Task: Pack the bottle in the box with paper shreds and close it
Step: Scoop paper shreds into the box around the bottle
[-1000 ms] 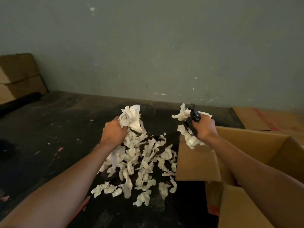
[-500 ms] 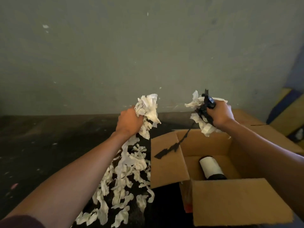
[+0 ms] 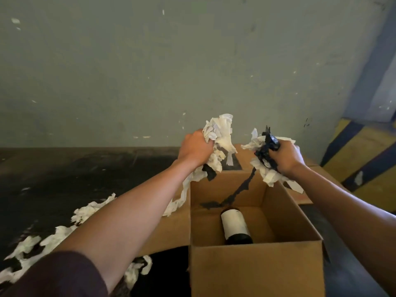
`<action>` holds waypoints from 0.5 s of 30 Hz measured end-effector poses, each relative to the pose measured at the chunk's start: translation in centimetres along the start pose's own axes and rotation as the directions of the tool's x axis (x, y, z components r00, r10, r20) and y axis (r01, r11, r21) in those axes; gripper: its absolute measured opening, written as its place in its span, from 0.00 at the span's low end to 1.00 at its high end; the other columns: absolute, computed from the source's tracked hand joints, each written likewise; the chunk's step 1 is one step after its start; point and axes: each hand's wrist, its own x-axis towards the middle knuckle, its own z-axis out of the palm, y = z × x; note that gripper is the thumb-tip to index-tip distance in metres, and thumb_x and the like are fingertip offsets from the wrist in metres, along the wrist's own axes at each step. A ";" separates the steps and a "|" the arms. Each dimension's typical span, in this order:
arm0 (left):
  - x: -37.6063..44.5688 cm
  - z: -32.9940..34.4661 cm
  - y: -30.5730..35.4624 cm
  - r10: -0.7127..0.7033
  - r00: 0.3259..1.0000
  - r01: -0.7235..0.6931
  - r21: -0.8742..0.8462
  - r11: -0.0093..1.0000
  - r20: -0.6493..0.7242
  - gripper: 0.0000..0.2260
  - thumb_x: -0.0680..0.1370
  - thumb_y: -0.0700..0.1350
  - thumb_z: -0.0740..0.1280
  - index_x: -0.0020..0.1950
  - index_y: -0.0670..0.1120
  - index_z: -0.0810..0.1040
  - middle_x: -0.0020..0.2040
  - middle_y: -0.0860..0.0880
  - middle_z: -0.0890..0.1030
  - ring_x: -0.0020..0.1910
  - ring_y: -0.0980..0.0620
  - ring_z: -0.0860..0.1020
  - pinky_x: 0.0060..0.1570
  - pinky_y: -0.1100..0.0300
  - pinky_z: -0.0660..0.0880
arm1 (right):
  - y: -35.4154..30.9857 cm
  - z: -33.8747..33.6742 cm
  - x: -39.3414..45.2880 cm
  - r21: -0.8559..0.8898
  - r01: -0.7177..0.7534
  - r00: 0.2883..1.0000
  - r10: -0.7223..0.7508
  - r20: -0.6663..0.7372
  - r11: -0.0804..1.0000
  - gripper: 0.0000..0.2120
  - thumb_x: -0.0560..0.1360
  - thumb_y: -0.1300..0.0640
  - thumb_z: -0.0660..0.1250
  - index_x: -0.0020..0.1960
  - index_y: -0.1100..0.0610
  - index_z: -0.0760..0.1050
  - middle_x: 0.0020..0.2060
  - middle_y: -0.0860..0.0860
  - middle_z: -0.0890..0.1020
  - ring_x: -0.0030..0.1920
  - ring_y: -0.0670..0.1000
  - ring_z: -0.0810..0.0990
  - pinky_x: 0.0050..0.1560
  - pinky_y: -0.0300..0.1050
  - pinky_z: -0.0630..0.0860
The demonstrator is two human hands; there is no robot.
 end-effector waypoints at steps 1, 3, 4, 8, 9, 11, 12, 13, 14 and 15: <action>0.2 1.4 0.5 -0.028 1.000 0.028 -0.005 1.000 -0.001 0.14 0.81 0.54 0.59 0.44 0.47 0.78 0.40 0.48 0.80 0.40 0.49 0.78 0.37 0.57 0.73 | 1.0 0.1 0.6 0.010 -0.006 1.000 0.005 0.030 1.000 0.09 0.79 0.57 0.63 0.41 0.54 0.76 0.42 0.60 0.81 0.43 0.59 0.80 0.41 0.49 0.74; 0.3 4.2 1.2 -0.097 0.995 0.097 -0.006 0.995 -0.002 0.14 0.81 0.54 0.60 0.44 0.47 0.78 0.41 0.48 0.80 0.40 0.49 0.79 0.40 0.55 0.76 | 3.3 0.7 1.6 0.028 -0.012 0.996 0.009 0.086 1.000 0.06 0.79 0.57 0.64 0.45 0.55 0.77 0.44 0.59 0.82 0.45 0.58 0.80 0.43 0.48 0.75; 0.3 5.7 1.2 -0.145 0.989 0.145 0.001 0.989 0.000 0.14 0.81 0.53 0.60 0.45 0.47 0.79 0.41 0.48 0.80 0.40 0.48 0.80 0.41 0.54 0.77 | 4.5 1.3 2.2 0.043 -0.021 0.993 0.016 0.120 0.999 0.06 0.80 0.58 0.64 0.47 0.56 0.78 0.44 0.58 0.82 0.45 0.56 0.80 0.42 0.46 0.75; -0.9 11.3 -0.3 -0.354 0.935 0.350 0.111 0.930 0.021 0.14 0.80 0.54 0.62 0.49 0.45 0.80 0.46 0.46 0.82 0.44 0.47 0.80 0.47 0.50 0.79 | 8.7 3.6 2.5 0.045 -0.033 0.960 0.019 0.280 0.998 0.07 0.81 0.57 0.62 0.48 0.55 0.77 0.42 0.52 0.82 0.44 0.51 0.79 0.42 0.43 0.71; -1.6 12.5 -0.8 -0.386 0.922 0.379 0.118 0.918 0.044 0.13 0.81 0.53 0.61 0.50 0.46 0.79 0.47 0.46 0.82 0.44 0.48 0.80 0.47 0.52 0.79 | 9.8 4.3 2.4 0.020 -0.030 0.948 0.022 0.316 0.999 0.07 0.80 0.56 0.62 0.45 0.53 0.76 0.40 0.50 0.81 0.44 0.51 0.80 0.44 0.46 0.73; -3.0 14.4 -1.6 -0.426 0.900 0.417 0.100 0.904 0.094 0.11 0.81 0.52 0.61 0.49 0.47 0.79 0.47 0.48 0.82 0.42 0.53 0.78 0.43 0.57 0.74 | 11.5 5.6 2.2 0.003 -0.035 0.933 0.032 0.359 0.999 0.08 0.80 0.53 0.62 0.43 0.52 0.74 0.37 0.48 0.79 0.42 0.51 0.79 0.43 0.48 0.75; -3.7 15.2 -2.0 -0.443 0.889 0.433 0.102 0.896 0.112 0.11 0.82 0.52 0.61 0.49 0.48 0.80 0.47 0.50 0.82 0.42 0.54 0.77 0.42 0.59 0.72 | 12.1 6.2 2.1 0.039 -0.053 0.916 0.033 0.400 0.998 0.07 0.80 0.53 0.62 0.44 0.52 0.75 0.38 0.49 0.80 0.43 0.53 0.80 0.43 0.49 0.74; -4.2 15.8 -2.4 -0.467 0.876 0.453 0.122 0.883 0.124 0.10 0.82 0.52 0.62 0.50 0.49 0.80 0.46 0.51 0.81 0.41 0.56 0.77 0.41 0.59 0.71 | 12.8 7.0 2.2 0.080 -0.100 0.894 0.054 0.444 0.992 0.07 0.80 0.54 0.63 0.45 0.53 0.76 0.40 0.52 0.82 0.45 0.55 0.81 0.44 0.51 0.74; -4.5 16.4 -3.0 -0.494 0.859 0.476 0.150 0.867 0.133 0.10 0.81 0.53 0.62 0.50 0.50 0.80 0.46 0.52 0.81 0.41 0.56 0.77 0.41 0.59 0.72 | 13.2 7.6 2.2 0.115 -0.139 0.871 0.067 0.487 0.984 0.07 0.80 0.54 0.63 0.48 0.54 0.78 0.43 0.54 0.83 0.48 0.57 0.82 0.46 0.51 0.75; -4.7 16.9 -3.6 -0.527 0.837 0.501 0.183 0.846 0.146 0.10 0.81 0.53 0.62 0.49 0.50 0.79 0.47 0.51 0.82 0.42 0.55 0.78 0.41 0.58 0.73 | 13.6 8.0 2.2 0.129 -0.167 0.844 0.074 0.531 0.977 0.07 0.81 0.53 0.63 0.51 0.54 0.78 0.45 0.54 0.83 0.49 0.57 0.82 0.48 0.51 0.75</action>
